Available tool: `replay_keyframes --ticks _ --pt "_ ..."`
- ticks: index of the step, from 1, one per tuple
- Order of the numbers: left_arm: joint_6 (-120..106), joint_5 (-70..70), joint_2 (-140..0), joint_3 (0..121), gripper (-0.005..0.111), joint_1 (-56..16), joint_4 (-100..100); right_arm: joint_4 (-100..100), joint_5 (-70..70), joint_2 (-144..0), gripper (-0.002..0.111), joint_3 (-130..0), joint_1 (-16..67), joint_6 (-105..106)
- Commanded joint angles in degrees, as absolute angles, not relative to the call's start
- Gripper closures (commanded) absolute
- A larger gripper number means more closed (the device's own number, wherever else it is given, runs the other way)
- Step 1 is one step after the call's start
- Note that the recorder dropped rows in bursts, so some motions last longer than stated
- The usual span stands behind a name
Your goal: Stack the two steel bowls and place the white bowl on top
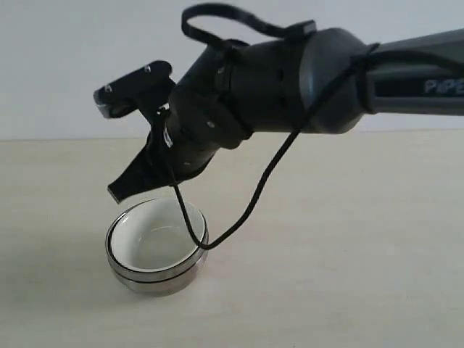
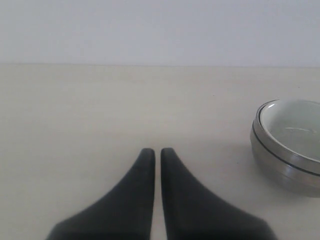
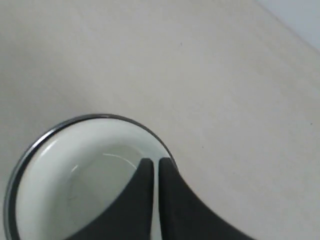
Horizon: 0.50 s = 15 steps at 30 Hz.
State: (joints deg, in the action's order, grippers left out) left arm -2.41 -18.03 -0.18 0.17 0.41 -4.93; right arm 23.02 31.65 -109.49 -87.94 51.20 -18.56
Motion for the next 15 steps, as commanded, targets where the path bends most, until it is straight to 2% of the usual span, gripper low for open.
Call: replay_keyframes --ticks 1,6,15 --pt "-2.14 -17.60 0.00 0.00 0.103 0.12 -4.93 23.57 32.03 -103.82 0.108 -87.94 51.50 -17.87" --pt "-2.14 -17.60 0.00 0.00 0.103 0.12 -4.93 25.52 36.71 -97.02 0.108 -86.99 51.50 -17.74" --pt "-2.14 -17.60 0.00 0.00 0.103 0.12 -4.93 30.16 32.35 -79.21 0.108 -71.22 51.50 -21.13"
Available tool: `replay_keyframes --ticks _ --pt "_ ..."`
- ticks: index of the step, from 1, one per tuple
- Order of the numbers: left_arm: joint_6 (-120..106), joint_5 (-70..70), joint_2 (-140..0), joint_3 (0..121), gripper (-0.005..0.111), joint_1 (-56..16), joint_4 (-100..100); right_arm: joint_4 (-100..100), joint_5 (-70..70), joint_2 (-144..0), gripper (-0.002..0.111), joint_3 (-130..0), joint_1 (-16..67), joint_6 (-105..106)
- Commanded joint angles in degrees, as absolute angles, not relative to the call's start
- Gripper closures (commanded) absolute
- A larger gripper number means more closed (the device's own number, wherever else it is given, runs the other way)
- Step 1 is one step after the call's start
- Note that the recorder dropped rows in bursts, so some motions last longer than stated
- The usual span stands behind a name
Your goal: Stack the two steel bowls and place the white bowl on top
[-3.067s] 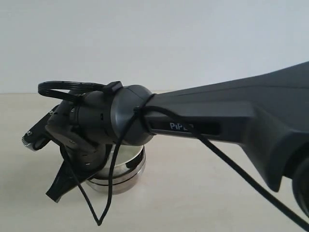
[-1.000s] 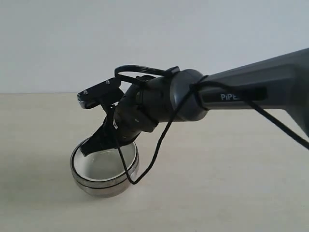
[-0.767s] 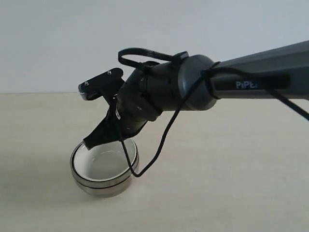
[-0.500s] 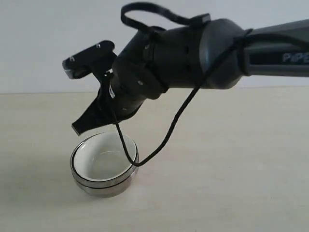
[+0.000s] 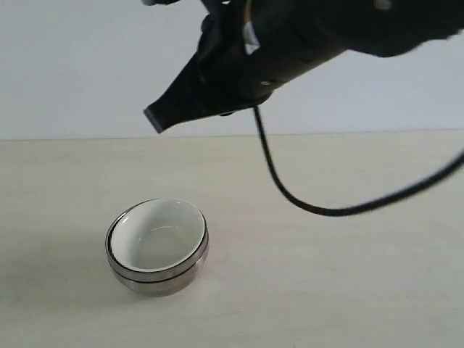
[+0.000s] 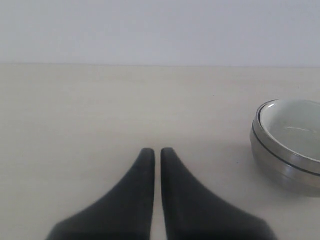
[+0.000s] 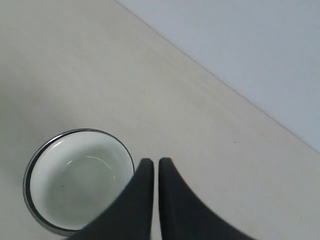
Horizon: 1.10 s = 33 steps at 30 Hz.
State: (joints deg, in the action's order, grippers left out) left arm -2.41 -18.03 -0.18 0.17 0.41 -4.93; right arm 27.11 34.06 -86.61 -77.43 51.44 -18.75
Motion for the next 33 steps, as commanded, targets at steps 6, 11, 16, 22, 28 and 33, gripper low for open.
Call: replay_keyframes --ticks 6,11,16,22,28,33 --pt "-2.14 -17.60 0.00 0.00 0.103 0.12 -4.93 36.90 30.18 -64.94 0.108 -59.86 51.50 -28.13" --pt "-2.14 -17.60 0.00 0.00 0.103 0.12 -4.93 37.02 29.80 -51.14 0.108 -51.56 51.50 -28.13" --pt "-2.14 -17.60 0.00 0.00 0.103 0.12 -4.93 37.02 29.80 -34.64 0.108 -45.40 51.50 -27.89" --pt "-2.14 -17.60 0.00 0.00 0.103 0.12 -4.93 36.75 30.47 -15.96 0.108 -41.65 51.50 -27.89" --pt "-2.14 -17.60 0.00 0.00 0.103 0.12 -4.93 36.89 30.20 -0.08 0.108 -41.34 51.40 -27.74" --pt "-2.14 -17.60 0.00 0.00 0.103 0.12 -4.93 35.20 34.35 0.00 0.108 -41.95 49.34 -26.69"
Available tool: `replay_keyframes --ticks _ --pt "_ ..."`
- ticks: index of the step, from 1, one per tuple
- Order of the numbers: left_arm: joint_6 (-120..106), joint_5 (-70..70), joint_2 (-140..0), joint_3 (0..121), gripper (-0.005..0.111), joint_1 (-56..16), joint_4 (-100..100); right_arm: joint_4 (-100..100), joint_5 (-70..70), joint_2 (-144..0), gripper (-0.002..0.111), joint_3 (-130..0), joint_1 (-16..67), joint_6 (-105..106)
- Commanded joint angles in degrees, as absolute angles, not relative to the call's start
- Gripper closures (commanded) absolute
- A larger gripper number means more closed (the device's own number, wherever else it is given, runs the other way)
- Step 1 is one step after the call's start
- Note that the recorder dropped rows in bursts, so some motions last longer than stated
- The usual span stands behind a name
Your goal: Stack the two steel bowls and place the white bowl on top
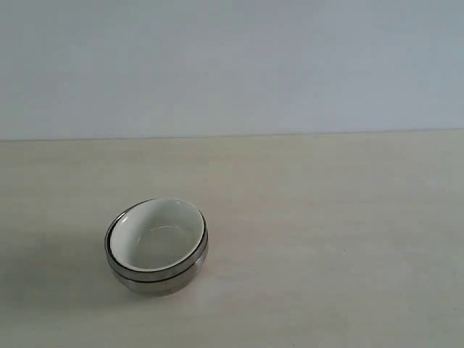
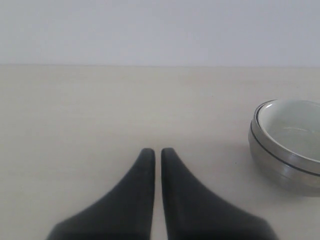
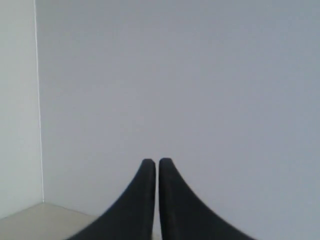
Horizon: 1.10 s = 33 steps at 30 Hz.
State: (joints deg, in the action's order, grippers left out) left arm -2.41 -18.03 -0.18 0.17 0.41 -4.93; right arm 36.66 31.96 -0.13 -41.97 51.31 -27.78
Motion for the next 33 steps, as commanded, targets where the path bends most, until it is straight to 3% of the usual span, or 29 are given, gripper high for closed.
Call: replay_keyframes --ticks 1,5,16,19,25,33 --pt "-2.14 -17.60 0.00 0.00 0.103 0.12 -4.93 34.33 32.36 0.00 0.108 -41.46 48.27 -26.69" --pt "-2.14 -17.60 0.00 0.00 0.103 0.12 -4.93 24.60 20.85 0.00 0.108 -38.91 41.22 -22.70" --pt "-2.14 -17.60 0.00 0.00 0.103 0.12 -4.93 -5.36 19.81 0.00 0.108 -38.75 10.71 2.03" --pt "-2.14 -17.60 0.00 0.00 0.103 0.12 -4.93 -16.75 18.92 0.00 0.108 -38.65 8.54 11.68" --pt "-2.14 -17.60 0.00 0.00 0.103 0.12 -4.93 -17.62 19.20 0.00 0.108 -37.06 7.12 14.72" --pt "-2.14 -17.60 0.00 0.00 0.103 0.12 -4.93 -17.62 9.93 0.00 0.108 -21.76 5.13 6.00"
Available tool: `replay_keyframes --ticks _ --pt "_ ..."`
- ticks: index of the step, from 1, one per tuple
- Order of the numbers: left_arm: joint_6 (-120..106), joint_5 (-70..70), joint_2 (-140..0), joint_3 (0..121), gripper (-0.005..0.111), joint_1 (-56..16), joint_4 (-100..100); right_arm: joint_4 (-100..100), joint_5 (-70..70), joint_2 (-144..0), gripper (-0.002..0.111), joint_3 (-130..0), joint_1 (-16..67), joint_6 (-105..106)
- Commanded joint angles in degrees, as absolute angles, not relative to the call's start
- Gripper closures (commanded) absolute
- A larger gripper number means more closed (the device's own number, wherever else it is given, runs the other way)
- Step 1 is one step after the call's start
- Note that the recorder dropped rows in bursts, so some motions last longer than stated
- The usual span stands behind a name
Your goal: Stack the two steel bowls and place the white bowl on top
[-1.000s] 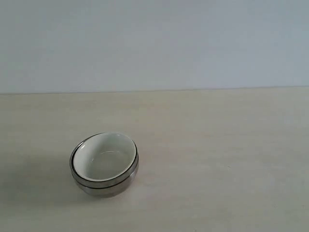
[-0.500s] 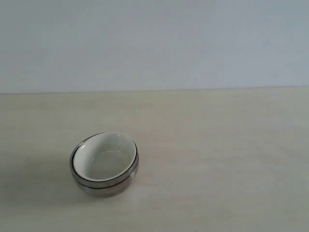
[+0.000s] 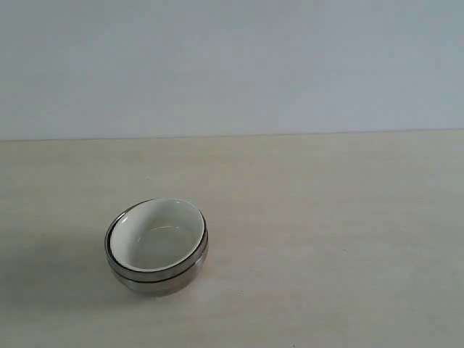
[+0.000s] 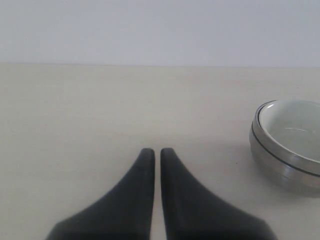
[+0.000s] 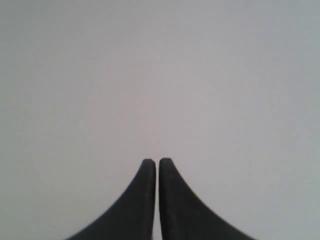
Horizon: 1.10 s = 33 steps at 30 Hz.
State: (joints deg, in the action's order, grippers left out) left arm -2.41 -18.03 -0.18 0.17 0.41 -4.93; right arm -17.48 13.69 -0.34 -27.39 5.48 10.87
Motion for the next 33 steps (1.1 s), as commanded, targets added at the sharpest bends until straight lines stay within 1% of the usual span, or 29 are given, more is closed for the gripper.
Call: replay_keyframes --ticks 1,7,10,13,20,24,26,33 --pt "-2.14 -17.60 0.00 0.00 0.103 0.12 -4.93 -17.62 8.90 0.00 0.108 -19.40 5.13 5.25" --pt "-2.14 -17.60 0.00 0.00 0.103 0.12 -4.93 -17.62 0.00 0.00 0.108 -6.44 5.13 4.30" --pt "-2.14 -17.60 0.00 0.00 0.103 0.12 -4.93 -17.62 -6.64 0.00 0.108 0.00 5.13 1.74" --pt "-2.14 -17.60 0.00 0.00 0.103 0.12 -4.93 -17.62 -2.43 0.00 0.108 0.00 5.13 4.09" --pt "-2.14 -17.60 0.00 0.00 0.103 0.12 -4.93 -17.62 -0.71 0.00 0.108 0.00 5.13 4.68" --pt "-2.14 -17.60 0.00 0.00 0.103 0.12 -4.93 -17.62 0.60 0.00 0.108 0.00 5.13 3.19" --pt "-2.14 -17.60 0.00 0.00 0.103 0.12 -4.93 -18.73 1.68 0.00 0.108 0.00 5.13 -2.11" --pt "-2.14 -17.60 0.00 0.00 0.103 0.12 -4.93 -18.73 1.68 0.00 0.108 0.00 5.13 -2.49"
